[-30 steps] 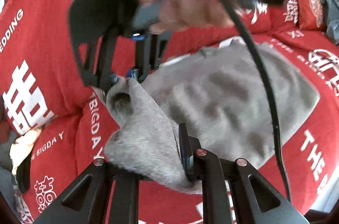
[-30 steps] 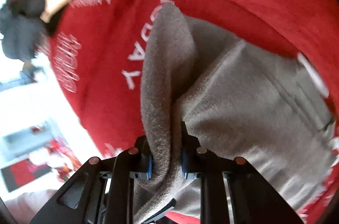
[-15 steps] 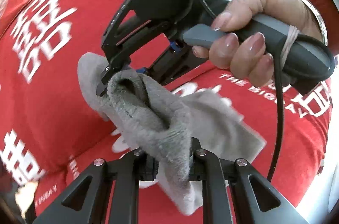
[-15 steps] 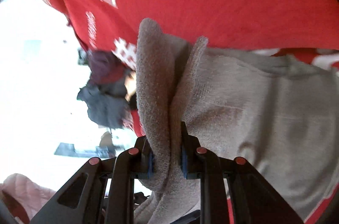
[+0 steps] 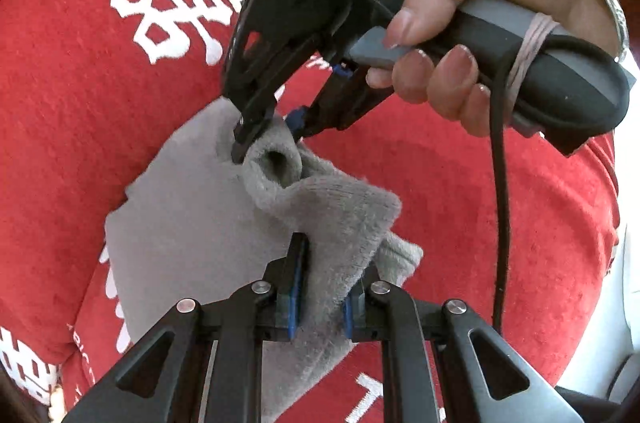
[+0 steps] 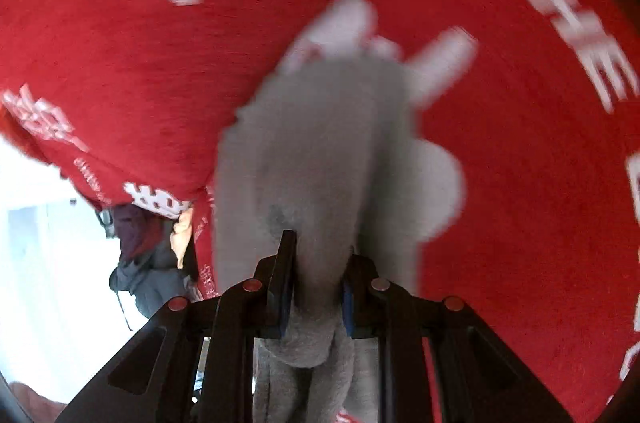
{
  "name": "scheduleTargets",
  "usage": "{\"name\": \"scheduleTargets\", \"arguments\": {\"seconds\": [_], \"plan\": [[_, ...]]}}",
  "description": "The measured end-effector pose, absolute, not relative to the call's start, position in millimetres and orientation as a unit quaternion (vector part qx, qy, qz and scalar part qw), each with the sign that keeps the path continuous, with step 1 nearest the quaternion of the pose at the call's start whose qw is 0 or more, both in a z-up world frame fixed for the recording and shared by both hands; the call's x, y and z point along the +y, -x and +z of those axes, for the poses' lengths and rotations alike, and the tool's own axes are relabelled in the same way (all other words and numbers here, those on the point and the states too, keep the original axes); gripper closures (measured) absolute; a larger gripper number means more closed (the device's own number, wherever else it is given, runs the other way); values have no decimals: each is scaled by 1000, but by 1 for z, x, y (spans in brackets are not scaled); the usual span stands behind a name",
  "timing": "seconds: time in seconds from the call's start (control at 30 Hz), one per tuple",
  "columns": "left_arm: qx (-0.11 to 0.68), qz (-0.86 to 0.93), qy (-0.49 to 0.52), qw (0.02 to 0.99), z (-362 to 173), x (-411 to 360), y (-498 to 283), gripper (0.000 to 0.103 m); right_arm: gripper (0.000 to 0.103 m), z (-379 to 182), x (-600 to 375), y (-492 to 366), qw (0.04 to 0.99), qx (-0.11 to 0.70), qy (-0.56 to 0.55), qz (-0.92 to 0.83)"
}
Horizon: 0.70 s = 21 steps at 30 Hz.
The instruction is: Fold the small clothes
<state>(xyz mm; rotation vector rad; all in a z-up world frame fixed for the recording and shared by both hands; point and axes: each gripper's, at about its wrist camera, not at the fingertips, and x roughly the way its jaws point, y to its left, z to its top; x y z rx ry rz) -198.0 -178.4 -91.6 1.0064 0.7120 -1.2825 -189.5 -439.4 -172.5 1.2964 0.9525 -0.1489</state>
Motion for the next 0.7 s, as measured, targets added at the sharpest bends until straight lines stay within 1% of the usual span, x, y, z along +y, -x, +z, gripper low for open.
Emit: {"name": "scheduleTargets", "arguments": {"seconds": [0.17,0.33,0.47,0.57,0.7], "plan": [[320,-559,-441,625,-87,-173,188,86,79,-175,-437,189,696,413,-584,-67],[330,-557,-432,628,-87,-175,186,86,79,-152,-424,169,725,412,-550,-46],[351,-546,-445,617,-93,-176,186,86,79,-166,-423,158,715,444,-535,-74],[361,-543,-439,618,-87,-170,182,85,79,-170,-428,164,708,432,-554,-73],[376,-531,-442,617,-81,-160,176,85,79,-168,-426,166,706,438,-551,-77]]}}
